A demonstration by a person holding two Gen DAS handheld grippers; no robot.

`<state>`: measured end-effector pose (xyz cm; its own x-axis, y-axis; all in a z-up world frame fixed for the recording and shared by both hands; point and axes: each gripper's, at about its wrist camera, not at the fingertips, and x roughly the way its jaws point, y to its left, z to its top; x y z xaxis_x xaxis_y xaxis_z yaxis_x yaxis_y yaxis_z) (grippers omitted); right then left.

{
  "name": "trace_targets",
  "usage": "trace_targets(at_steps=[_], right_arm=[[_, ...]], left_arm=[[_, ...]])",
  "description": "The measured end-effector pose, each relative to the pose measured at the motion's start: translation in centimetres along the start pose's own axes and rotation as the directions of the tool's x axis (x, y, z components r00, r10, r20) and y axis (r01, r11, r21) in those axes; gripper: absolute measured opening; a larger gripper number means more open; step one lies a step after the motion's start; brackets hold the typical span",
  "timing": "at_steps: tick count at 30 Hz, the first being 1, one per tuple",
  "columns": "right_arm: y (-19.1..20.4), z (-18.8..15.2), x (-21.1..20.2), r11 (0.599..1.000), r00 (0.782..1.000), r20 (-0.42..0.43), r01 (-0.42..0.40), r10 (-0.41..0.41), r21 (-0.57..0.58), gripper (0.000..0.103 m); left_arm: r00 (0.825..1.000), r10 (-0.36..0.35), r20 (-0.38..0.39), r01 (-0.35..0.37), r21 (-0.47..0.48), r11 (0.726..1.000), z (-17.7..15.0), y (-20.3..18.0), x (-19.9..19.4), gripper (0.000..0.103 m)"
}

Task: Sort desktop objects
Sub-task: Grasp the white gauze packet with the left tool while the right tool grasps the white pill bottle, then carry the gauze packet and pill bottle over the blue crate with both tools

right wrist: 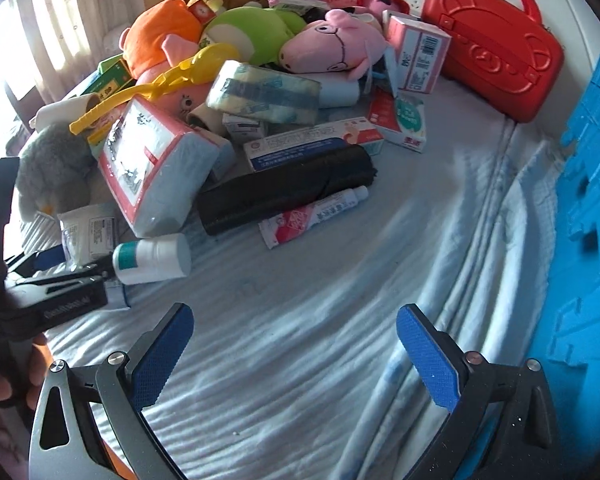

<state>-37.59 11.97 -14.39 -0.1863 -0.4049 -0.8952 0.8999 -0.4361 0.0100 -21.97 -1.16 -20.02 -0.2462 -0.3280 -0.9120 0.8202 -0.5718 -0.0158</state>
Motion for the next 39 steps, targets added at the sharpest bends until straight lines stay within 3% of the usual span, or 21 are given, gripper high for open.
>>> trace_targets(at_steps=[6,11,19,22,24,29,33,39], right_arm=[[2.3,0.6,1.8,0.997,0.997,-0.006,-0.079,0.079,-0.026,0.103],[4.7,1.2,3.2,0.990,0.990,0.003,-0.139,0.139,-0.036,0.103],[7.3,1.6,4.1,0.987,0.989,0.015,-0.144,0.146,-0.066,0.103],[7.8,1.8,4.6,0.989,0.990,0.012,-0.137,0.138,-0.065,0.094],[8.2,1.9,4.9,0.989,0.991,0.006,-0.136,0.136,-0.063,0.081],[8.8,1.8,5.2,0.990,0.991,-0.003,-0.131,0.131,-0.056,0.059],[8.9,1.7,4.2,0.993,0.993,0.011,-0.115,0.115,-0.039,0.059],[8.4,1.9,0.2,0.995,0.992,0.076,-0.097,0.097,-0.010,0.059]], left_arm=[[1.000,-0.005,0.020,0.004,0.018,1.000,-1.8,1.5,-0.8,0.078],[0.999,-0.014,0.048,0.012,0.044,0.999,-2.7,2.4,-1.5,0.061],[0.998,-0.037,0.059,0.031,0.098,0.995,-2.7,2.6,-1.4,0.061],[0.997,-0.050,0.065,0.042,0.124,0.991,-2.8,2.5,-1.4,0.060],[0.996,-0.059,0.067,0.050,0.141,0.989,-3.0,2.5,-1.5,0.057],[0.995,-0.082,0.061,0.069,0.181,0.981,-3.4,2.4,-1.9,0.047],[0.992,-0.117,0.057,0.106,0.162,0.981,-3.5,3.1,-2.9,0.045],[0.978,-0.148,0.144,0.121,0.184,0.975,-3.8,2.8,-8.3,0.045]])
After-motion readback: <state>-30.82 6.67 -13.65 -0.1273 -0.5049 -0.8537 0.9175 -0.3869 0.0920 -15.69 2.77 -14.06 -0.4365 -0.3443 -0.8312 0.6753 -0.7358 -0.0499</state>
